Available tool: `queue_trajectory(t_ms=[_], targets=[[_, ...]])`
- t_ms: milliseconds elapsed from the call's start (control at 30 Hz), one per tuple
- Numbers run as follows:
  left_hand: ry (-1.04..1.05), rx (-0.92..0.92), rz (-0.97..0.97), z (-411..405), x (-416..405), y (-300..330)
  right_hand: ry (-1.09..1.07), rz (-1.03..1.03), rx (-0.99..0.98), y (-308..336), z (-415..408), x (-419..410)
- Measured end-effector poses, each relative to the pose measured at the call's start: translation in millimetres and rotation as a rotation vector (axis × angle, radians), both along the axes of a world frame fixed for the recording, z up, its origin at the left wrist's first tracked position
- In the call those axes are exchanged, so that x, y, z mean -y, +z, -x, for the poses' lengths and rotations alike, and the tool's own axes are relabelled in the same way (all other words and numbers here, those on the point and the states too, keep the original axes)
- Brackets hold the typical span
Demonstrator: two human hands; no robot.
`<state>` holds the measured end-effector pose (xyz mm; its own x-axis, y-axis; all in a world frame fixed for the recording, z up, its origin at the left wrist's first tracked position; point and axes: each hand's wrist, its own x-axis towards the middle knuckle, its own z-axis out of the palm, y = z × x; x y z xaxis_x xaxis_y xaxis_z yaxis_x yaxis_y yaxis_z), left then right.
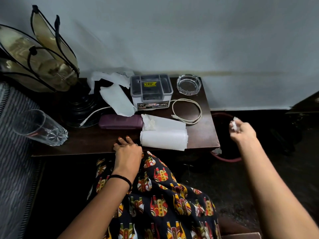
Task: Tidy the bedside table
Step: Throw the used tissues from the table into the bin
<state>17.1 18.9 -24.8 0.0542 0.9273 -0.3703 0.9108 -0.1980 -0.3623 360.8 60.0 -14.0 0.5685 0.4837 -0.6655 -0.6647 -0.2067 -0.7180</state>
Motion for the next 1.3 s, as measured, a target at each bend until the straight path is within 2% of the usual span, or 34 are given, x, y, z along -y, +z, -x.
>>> queue_trajectory(t_ms=[100,233,600,700,800,867,967,1067,1300], targets=[[0.002,0.000,0.008,0,-1,0,-0.005,0.131,-0.122,-26,-12,15],[0.005,0.002,0.026,-1,-1,0,-0.050,0.182,-0.217,-47,-15,25],[0.006,-0.001,0.014,-1,0,2,-0.048,0.227,-0.067,-42,-17,32],[-0.006,-0.004,0.013,-2,0,3,-0.047,0.154,0.183,-19,2,23],[-0.011,-0.008,0.017,-2,1,4,0.067,0.095,0.666,3,47,20],[-0.004,-0.001,0.019,-1,0,5,0.216,0.006,0.874,12,86,24],[-0.004,0.018,0.013,0,0,7,0.540,-0.140,0.986,15,141,27],[-0.005,0.034,0.016,0,1,10,0.834,-0.167,1.091,11,180,21],[-0.054,0.052,0.019,1,0,12,1.169,-0.029,1.296,0,227,-10]])
